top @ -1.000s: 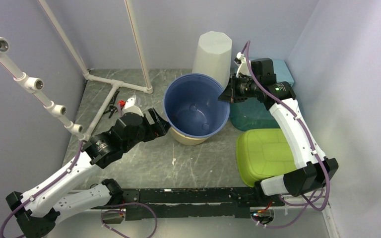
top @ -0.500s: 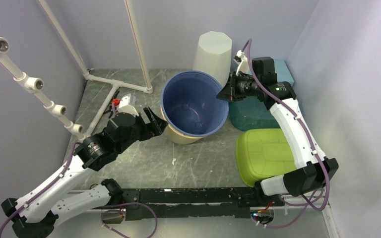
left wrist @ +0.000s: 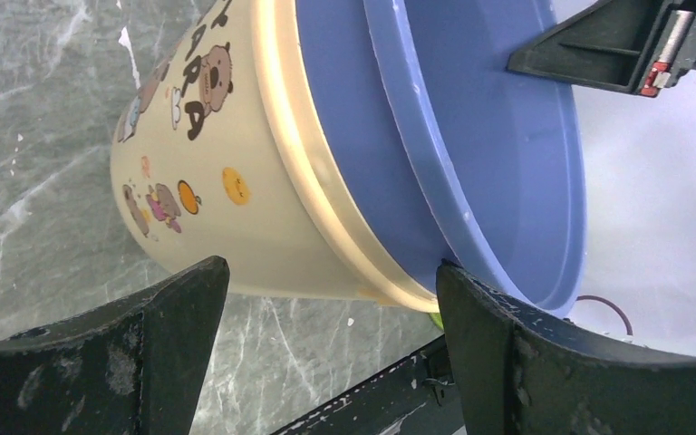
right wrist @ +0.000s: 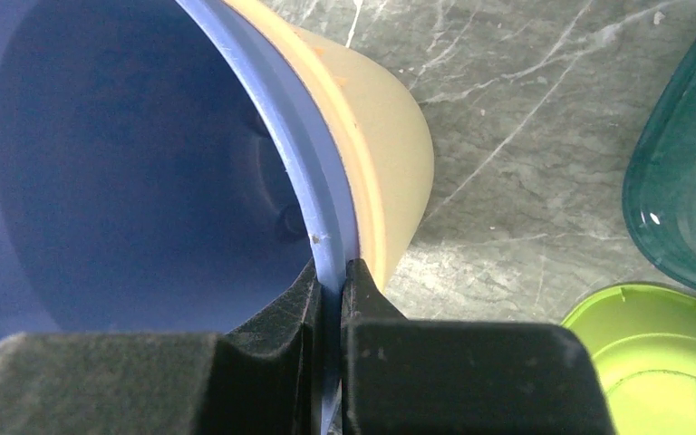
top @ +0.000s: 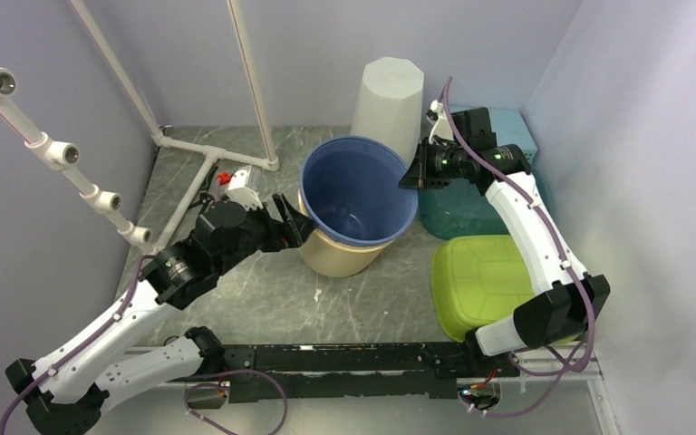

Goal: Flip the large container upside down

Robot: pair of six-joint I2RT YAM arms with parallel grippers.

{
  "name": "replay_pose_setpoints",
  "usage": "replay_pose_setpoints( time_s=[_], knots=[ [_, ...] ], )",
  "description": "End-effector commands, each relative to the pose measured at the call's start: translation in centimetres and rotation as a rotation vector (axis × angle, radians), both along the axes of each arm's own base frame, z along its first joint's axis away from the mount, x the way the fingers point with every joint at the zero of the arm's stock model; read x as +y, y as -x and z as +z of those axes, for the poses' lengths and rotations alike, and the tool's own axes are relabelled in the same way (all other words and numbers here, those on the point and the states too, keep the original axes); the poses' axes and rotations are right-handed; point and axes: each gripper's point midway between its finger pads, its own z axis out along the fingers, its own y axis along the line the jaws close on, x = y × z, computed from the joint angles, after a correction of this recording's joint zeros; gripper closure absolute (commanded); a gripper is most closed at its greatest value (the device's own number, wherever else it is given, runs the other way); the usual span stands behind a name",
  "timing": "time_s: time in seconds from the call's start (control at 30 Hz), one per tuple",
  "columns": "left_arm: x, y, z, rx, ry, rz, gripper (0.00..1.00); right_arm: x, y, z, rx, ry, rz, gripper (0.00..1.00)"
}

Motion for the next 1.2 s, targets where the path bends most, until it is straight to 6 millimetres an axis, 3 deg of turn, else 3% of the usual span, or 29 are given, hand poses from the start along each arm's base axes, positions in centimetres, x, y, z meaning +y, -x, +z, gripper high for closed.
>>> replay_pose_setpoints(
  time_s=[0.0,0.4,0.67,0.93,1.07,1.17],
  knots=[
    [-1.4,-0.6,2.7,-0.073,0.092,-0.029,0.10,4.4,2.3,6.0,-0.063,-0.252,0.154,1.00],
    [-1.1,-1.2,-0.9,0.011,0.029,0.019,0.10,6.6,5.2,9.8,-0.098,-0.456,0.336,1.00],
    [-1.3,-1.5,-1.1,0.011,0.007,0.015,0.11,6.7,6.1,9.8,-0.078,-0.478,0.375,1.00],
    [-0.3,-1.7,-1.8,0.028,-0.044,0.058,0.11,6.9,7.6,13.3,-0.123,-0.636,0.453,1.00],
    [0.4,-1.7,-1.7,0.022,-0.060,0.080,0.11,6.1,5.8,12.0,-0.126,-0.525,0.346,1.00],
    [0.6,-1.7,-1.9,0.022,-0.066,0.088,0.11,5.9,5.9,11.1,-0.102,-0.500,0.345,1.00]
  ],
)
